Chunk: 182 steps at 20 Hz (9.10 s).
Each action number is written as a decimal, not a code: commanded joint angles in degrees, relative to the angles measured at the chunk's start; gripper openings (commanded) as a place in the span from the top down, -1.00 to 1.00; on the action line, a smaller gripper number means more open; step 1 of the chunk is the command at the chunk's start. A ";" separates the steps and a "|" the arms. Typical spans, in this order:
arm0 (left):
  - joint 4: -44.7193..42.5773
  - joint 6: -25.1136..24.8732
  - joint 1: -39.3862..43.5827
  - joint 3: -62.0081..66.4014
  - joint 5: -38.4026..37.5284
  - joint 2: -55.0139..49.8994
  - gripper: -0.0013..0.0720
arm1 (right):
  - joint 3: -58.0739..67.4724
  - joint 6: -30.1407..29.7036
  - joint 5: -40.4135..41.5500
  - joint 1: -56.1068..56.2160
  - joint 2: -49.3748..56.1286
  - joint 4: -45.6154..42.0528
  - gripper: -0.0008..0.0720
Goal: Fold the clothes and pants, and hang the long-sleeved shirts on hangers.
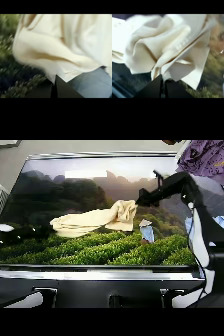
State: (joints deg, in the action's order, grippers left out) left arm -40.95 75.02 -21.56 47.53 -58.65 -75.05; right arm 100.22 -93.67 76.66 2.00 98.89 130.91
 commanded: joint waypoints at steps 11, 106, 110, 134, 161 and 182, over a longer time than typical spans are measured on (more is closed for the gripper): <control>-25.44 21.97 0.22 57.70 -8.33 27.15 0.93 | 16.11 8.70 -8.74 -0.02 -46.31 -23.87 0.89; -8.74 0.07 -4.76 17.03 -5.77 7.69 0.93 | -28.61 -12.92 -16.11 -2.86 -28.41 -5.31 0.89; -17.53 7.32 -1.53 45.55 -5.86 11.65 0.93 | -1.53 -8.61 -12.79 -2.86 -29.53 -7.93 0.89; -37.75 11.76 4.57 41.38 -13.35 7.19 0.93 | 12.83 16.44 4.76 -2.86 -19.39 -24.17 0.89; -39.06 16.98 9.03 46.16 -26.03 -28.09 0.93 | 12.37 15.56 6.88 -2.86 15.21 -23.89 0.89; -39.63 20.46 -0.22 36.87 -19.02 -13.11 -0.97 | 1.38 1.09 12.37 -12.15 2.51 -18.14 -0.34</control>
State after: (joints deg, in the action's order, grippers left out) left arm -80.53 95.11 -17.41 87.55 -78.30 -94.04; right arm 108.25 -87.99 87.81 -5.50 107.53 107.26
